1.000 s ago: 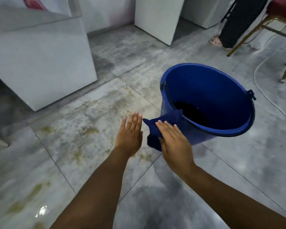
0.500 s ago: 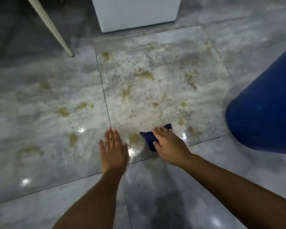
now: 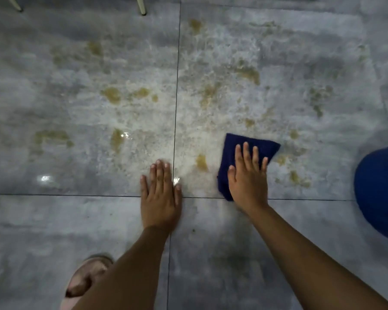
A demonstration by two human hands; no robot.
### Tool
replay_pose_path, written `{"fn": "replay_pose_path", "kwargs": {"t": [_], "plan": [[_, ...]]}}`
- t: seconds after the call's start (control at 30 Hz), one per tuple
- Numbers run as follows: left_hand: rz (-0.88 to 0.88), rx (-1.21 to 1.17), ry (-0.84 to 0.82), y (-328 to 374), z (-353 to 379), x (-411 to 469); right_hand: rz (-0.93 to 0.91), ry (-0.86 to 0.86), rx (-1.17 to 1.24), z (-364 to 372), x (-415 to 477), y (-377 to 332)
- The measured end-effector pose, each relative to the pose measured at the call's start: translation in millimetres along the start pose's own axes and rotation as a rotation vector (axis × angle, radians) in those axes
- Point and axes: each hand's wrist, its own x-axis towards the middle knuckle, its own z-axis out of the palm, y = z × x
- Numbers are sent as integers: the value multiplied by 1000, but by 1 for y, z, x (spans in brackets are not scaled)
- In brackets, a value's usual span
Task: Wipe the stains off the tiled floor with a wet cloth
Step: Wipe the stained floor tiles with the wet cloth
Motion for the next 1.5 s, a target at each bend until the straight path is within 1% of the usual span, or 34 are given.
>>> {"fn": "replay_pose_path", "kwargs": {"t": [0.07,0.13,0.2,0.27,0.33,0.4,0.5,0.57,0.63,0.7,0.77,0.8,0.87,0.93,1.0,1.1,1.17,1.27,1.3,1.43,1.5], "plan": [[-1,8,10,0,0,0,-54,20,26,9,-37,-5],[-8,5,18,0,1,1,-174,-23,20,12,-56,-20],[-6,-3,22,-1,2,0,-280,-76,27,6,-46,-44],[-5,-2,32,-3,3,0,-334,-93,34,3,-14,-66],[-3,-8,42,-2,2,1,-349,-55,23,0,20,-72],[1,-16,40,-2,1,0,-285,28,13,1,36,-53],[-10,-16,26,-3,2,1,-252,87,6,8,10,-9],[-15,-11,20,-2,1,2,-281,83,-2,13,-24,-2],[-18,-8,13,-1,1,1,-340,77,-10,23,-44,-13],[-18,1,14,-1,1,1,-418,72,-10,24,-31,-27],[-13,-6,10,-2,2,1,-464,85,-15,18,3,-32],[-10,-15,13,-3,2,0,-436,90,-16,13,21,-29],[-8,-29,28,-2,1,0,-295,113,-11,4,46,-7],[-8,-33,27,-1,1,0,-145,141,-3,3,40,18],[-21,-25,23,-2,2,1,-64,157,6,8,10,19],[-31,-3,-2,-1,1,2,-100,124,-9,21,-26,-2],[-28,8,-18,-1,2,1,-151,106,-8,21,-22,-5],[-36,-10,-53,2,-3,5,-223,92,-38,13,-2,9],[-17,-19,-72,5,-6,11,-193,88,-40,12,1,15],[111,1,-101,35,-16,57,63,139,6,15,-16,25],[133,9,-109,53,-15,84,102,147,7,18,-26,24]]}}
